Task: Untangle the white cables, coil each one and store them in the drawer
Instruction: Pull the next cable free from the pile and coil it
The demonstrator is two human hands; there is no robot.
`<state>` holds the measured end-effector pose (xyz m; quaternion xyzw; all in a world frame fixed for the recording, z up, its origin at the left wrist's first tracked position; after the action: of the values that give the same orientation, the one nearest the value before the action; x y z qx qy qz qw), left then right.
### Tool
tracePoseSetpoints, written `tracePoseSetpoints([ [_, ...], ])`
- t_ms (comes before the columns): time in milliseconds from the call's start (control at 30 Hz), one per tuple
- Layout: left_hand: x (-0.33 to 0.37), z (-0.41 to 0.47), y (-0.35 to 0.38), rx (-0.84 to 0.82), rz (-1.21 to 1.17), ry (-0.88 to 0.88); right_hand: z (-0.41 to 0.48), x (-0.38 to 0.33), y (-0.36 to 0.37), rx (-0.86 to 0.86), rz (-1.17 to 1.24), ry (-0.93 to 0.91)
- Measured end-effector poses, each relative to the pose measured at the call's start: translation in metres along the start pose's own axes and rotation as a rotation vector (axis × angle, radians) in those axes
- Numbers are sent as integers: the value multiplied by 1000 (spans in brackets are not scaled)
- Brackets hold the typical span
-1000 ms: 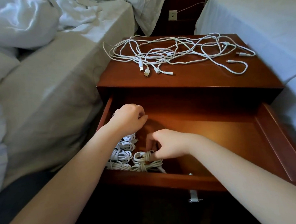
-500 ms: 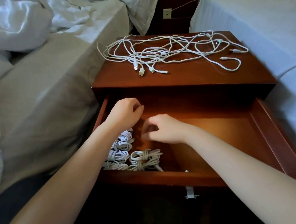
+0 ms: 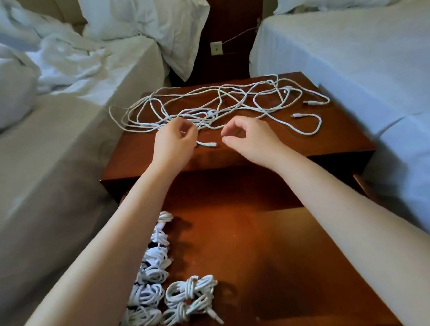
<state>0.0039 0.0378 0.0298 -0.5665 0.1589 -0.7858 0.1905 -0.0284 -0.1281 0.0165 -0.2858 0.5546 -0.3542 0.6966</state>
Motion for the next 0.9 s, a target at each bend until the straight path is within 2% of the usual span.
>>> tracePoseSetpoints([
  [167, 0, 33, 36, -5, 68, 100, 30, 45, -13, 203, -92, 69],
  [333, 3, 50, 68, 1, 177, 297, 52, 80, -28, 442, -261, 205],
  [400, 6, 54, 83, -31, 211, 359, 62, 90, -30, 412, -278, 271],
  [467, 7, 60, 102, -124, 275, 340, 69, 97, -27, 312, -319, 294],
  [533, 2, 67, 117, -220, 382, 285, 72, 99, -21, 246, -392, 260],
  [600, -2, 70, 123, -255, 459, 260, 71, 98, -19, 268, -405, 209],
  [733, -1, 67, 120, -235, 433, 300, 64, 94, -24, 327, -249, 163],
  [900, 2, 65, 115, -166, 394, 310, 51, 85, -20, 224, -189, 28],
])
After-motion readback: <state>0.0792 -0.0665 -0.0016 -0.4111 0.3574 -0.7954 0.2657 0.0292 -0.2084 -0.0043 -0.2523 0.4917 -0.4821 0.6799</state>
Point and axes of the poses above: each hand's wrist, its own z-axis towards the middle knuckle, its own y-axis out of the palm, x = y × z, the point moved 7 cm from there along z, towards the middle knuckle, and after that the axes turned 12 degrees about -z, right-handed, at the moved point
